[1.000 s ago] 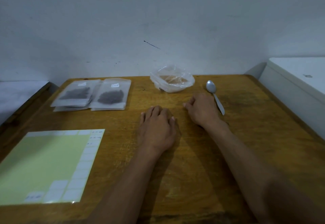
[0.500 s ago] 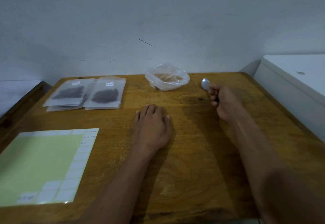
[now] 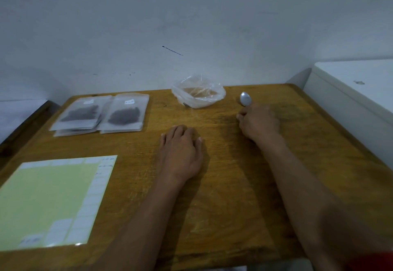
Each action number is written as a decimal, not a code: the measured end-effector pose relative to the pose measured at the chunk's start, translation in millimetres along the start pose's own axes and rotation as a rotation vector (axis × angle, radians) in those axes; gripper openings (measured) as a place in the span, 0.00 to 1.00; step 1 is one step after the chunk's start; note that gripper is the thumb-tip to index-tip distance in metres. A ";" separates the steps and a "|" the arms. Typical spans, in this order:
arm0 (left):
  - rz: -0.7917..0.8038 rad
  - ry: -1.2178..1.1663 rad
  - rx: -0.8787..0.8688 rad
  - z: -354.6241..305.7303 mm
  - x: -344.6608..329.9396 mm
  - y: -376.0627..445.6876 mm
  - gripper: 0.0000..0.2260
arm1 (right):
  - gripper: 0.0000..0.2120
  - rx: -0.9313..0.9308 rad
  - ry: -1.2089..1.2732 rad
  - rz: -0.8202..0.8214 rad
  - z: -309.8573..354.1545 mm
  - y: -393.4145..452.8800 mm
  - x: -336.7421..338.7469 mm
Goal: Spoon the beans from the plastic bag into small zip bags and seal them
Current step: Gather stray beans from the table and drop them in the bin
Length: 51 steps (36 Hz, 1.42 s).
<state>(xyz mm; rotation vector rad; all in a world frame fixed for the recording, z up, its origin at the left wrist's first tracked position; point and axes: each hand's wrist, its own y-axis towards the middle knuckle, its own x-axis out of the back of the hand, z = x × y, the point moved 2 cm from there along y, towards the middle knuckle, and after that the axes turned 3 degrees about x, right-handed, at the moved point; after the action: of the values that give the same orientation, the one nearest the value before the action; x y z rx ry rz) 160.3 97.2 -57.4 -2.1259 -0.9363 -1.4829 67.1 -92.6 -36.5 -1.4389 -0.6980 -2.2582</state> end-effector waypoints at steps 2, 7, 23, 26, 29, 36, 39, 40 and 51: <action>-0.001 0.001 0.000 0.1 0.2 0.0 0.21 | 0.11 0.005 -0.019 -0.008 2.6 0.3 -0.2; 0.001 0.001 0.000 0.7 -0.7 0.3 0.22 | 0.08 -0.010 -0.103 -0.023 8.3 -2.8 -4.5; -0.012 0.003 -0.019 4.2 -3.1 3.3 0.21 | 0.05 -0.352 1.057 0.095 18.4 -26.2 -5.2; -0.014 0.011 -0.028 4.7 -3.2 3.8 0.21 | 0.05 -0.430 1.217 0.059 15.7 -28.5 -2.9; -0.014 0.013 -0.035 4.8 -3.7 3.6 0.21 | 0.07 -0.506 1.316 0.011 12.5 -30.4 -3.8; 0.020 0.002 -0.055 6.5 -4.9 6.4 0.21 | 0.10 -0.465 1.310 -0.079 15.8 -49.8 -1.3; 0.031 -0.004 -0.055 5.9 -3.7 6.3 0.21 | 0.12 -0.428 1.254 -0.173 16.4 -55.0 -3.6; 0.037 -0.008 -0.055 5.6 -3.0 5.9 0.21 | 0.12 -0.419 1.241 -0.197 16.3 -56.3 -4.1; 0.009 0.001 -0.111 -10.4 -2.3 1.0 0.18 | 0.08 -0.421 1.310 -0.046 -6.1 -91.5 14.7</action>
<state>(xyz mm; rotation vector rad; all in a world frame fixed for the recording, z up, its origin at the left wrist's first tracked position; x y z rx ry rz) 153.5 89.2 -55.6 -2.2038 -0.8611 -1.5646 6.2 -22.9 -44.2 0.1680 0.1870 -2.7737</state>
